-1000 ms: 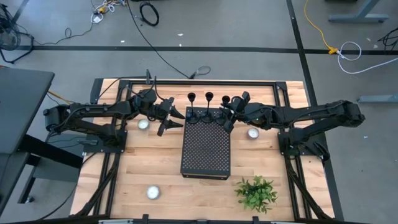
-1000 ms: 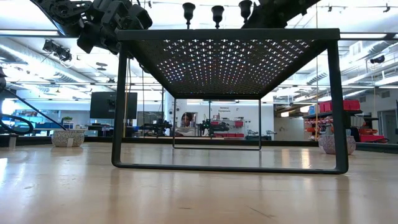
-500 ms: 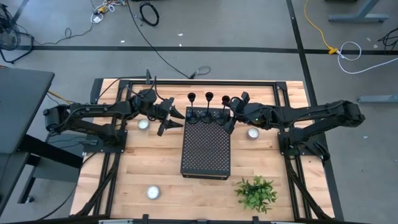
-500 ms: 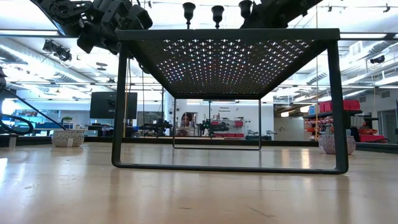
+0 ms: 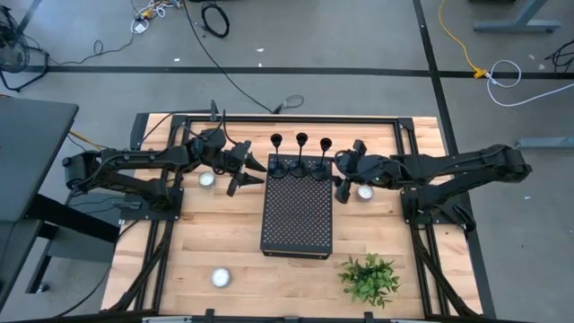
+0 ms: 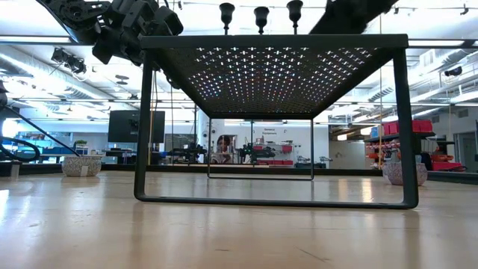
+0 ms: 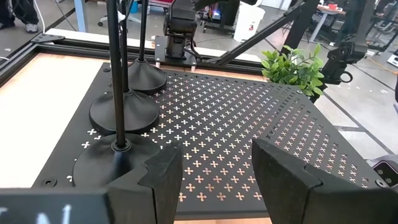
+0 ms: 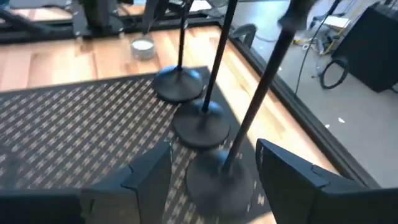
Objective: Pick & Place candle stick holders
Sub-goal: Put the purple scented candle on the shelf
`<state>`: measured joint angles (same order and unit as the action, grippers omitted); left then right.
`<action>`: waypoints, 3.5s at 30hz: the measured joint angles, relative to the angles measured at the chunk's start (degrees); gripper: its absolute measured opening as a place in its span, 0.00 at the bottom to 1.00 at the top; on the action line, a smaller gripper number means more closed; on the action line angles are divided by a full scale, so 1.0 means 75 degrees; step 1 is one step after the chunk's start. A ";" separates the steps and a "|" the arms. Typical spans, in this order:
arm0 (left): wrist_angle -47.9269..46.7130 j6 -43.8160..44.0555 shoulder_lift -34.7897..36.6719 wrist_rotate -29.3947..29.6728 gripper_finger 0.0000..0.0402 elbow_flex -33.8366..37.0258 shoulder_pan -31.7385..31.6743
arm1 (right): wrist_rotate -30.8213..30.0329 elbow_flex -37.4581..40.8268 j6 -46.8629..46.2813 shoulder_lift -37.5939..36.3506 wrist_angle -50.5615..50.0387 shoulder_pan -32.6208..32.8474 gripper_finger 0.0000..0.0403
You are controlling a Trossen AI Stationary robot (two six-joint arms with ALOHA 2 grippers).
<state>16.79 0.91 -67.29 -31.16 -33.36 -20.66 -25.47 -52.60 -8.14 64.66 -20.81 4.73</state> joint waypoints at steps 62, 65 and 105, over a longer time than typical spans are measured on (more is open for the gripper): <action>0.0008 0.0000 0.0000 0.0000 0.48 0.0000 0.0001 | 0.0451 0.2938 -0.5761 -0.0655 -0.3630 0.0340 0.32; 0.0010 0.0000 0.0000 0.0000 0.48 0.0000 0.0000 | 0.0398 0.2938 -0.5734 -0.0655 -0.3631 0.0281 0.30; 0.0006 0.0009 -0.0003 0.0000 0.48 0.0000 0.0002 | 0.0340 0.3424 -0.5392 -0.0650 -0.3068 -0.0206 0.29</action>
<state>16.83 0.97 -67.31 -31.16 -33.36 -20.64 -22.92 -26.92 -48.58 59.79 -43.82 3.18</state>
